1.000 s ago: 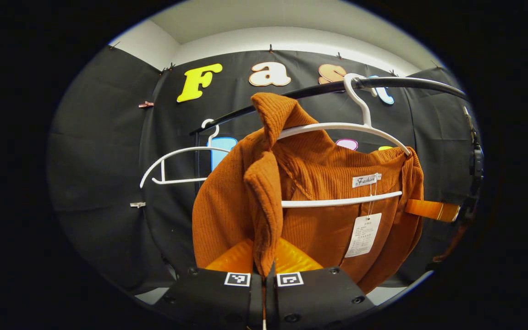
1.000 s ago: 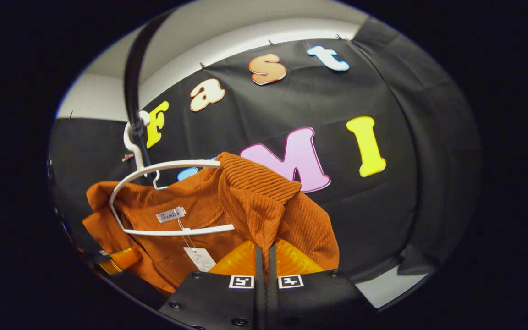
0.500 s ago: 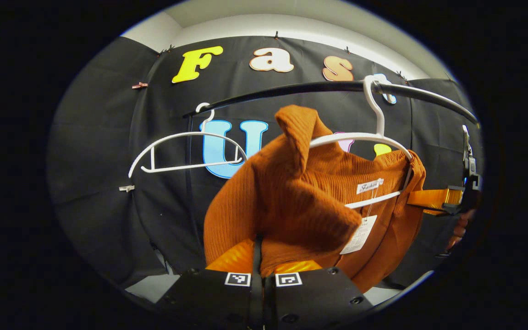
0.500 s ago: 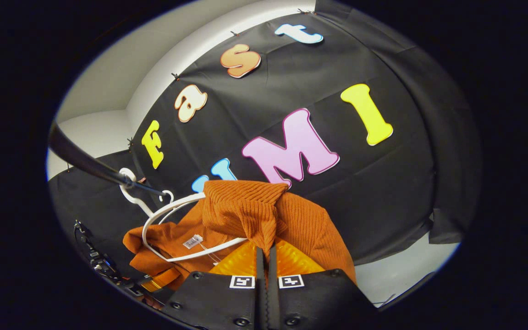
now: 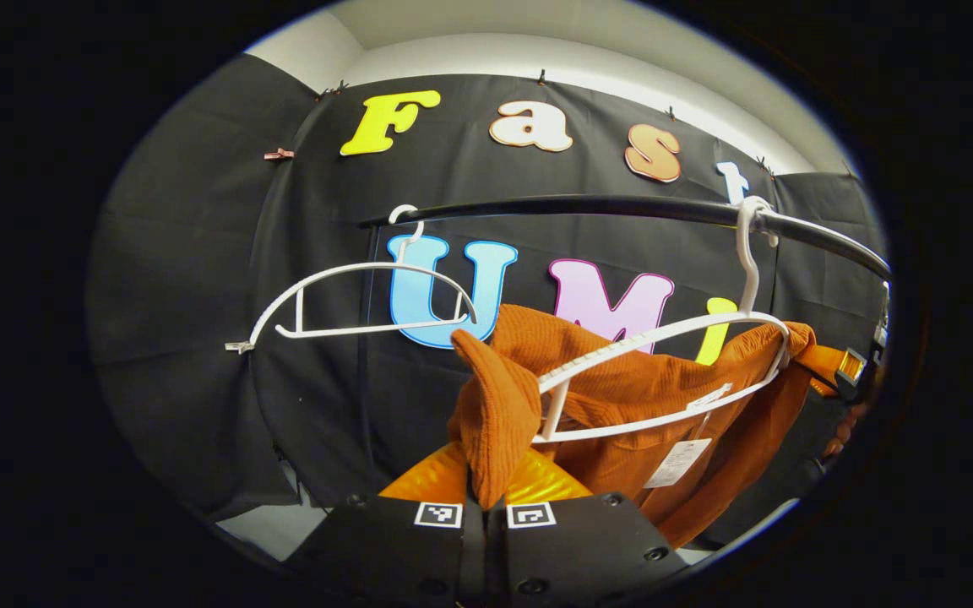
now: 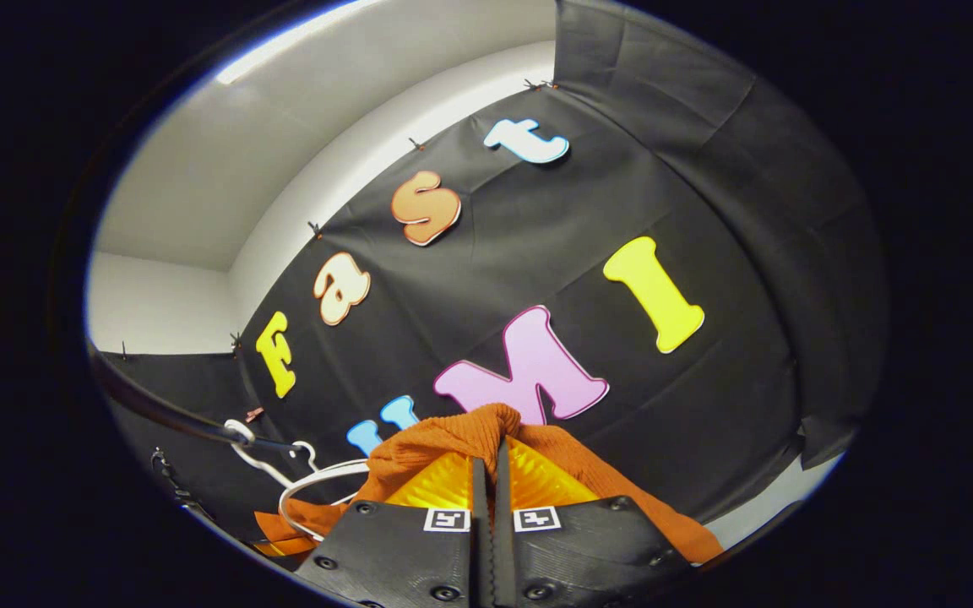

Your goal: Grasp the clothes on the hanger with both hands and then place them into the laundry hamper below.

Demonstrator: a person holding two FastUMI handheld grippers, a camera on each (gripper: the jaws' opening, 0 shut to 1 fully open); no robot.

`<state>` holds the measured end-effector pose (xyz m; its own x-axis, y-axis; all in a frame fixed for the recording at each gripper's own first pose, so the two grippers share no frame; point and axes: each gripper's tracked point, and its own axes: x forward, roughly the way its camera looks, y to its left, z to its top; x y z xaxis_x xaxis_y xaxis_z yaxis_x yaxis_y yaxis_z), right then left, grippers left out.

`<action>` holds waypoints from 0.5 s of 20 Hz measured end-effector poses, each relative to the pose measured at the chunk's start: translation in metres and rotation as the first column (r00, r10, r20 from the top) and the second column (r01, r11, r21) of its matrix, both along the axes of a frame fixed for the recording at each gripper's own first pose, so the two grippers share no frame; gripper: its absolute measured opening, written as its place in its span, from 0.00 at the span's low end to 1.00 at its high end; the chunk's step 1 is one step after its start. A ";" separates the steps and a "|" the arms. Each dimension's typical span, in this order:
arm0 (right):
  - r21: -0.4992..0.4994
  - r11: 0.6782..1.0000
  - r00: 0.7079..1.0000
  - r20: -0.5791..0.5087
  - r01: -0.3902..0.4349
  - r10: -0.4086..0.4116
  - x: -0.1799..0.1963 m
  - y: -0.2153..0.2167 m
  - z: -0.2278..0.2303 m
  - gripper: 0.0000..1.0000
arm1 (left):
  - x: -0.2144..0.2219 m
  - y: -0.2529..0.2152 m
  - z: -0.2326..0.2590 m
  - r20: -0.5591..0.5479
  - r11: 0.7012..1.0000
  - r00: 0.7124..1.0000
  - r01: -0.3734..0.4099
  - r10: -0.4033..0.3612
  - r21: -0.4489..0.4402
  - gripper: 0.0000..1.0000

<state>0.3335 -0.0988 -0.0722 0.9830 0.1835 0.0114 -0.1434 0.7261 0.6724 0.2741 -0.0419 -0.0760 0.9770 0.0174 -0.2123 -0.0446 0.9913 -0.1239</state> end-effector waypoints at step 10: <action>-0.055 0.998 0.998 -0.057 -0.013 0.010 0.046 0.014 -0.040 0.04 | -0.005 0.009 -0.004 -0.039 1.000 0.999 0.028 -0.028 0.014 0.05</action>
